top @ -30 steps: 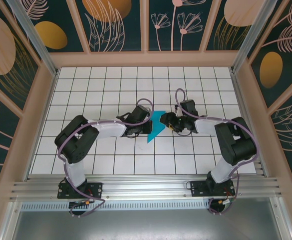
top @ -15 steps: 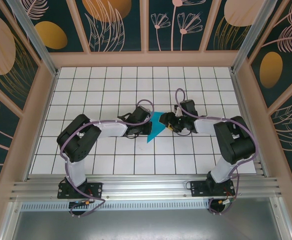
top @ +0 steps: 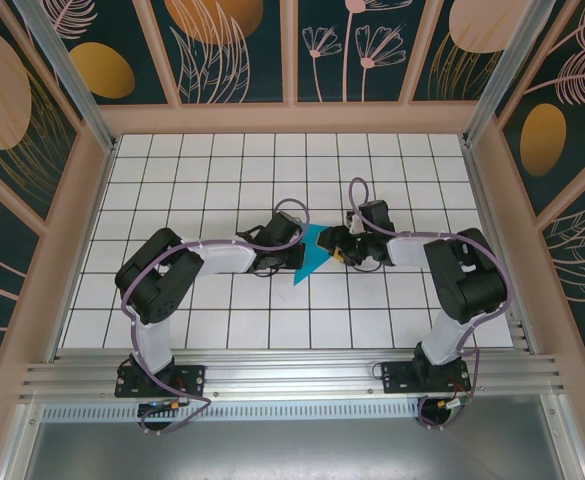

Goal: Fold a paper plane with a square sheet of paper (pick it up from the middle)
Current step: Fourth fold the wing at the center of the table.

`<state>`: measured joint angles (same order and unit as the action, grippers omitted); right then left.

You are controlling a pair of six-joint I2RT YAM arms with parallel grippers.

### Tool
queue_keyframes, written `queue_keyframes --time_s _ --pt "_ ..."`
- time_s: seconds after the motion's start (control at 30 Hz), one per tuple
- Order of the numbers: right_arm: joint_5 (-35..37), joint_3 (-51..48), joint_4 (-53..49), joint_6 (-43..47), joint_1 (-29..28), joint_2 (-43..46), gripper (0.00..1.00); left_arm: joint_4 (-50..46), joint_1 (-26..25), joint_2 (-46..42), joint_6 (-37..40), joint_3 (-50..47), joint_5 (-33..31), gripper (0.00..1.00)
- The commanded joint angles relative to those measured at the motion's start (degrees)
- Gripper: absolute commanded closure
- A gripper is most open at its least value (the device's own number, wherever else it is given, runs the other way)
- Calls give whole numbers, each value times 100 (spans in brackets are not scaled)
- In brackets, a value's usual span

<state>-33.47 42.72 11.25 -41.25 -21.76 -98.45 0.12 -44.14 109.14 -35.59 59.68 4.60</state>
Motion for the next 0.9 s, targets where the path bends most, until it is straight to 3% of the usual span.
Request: queue_keyframes --time_s 0.0,0.87 --pt "349 4 -205 58 31 345 40 -136 28 -26 97 53 -119 95" --pt "230 -85 -67 -81 59 165 39 147 40 -362 -13 8 -224 85"
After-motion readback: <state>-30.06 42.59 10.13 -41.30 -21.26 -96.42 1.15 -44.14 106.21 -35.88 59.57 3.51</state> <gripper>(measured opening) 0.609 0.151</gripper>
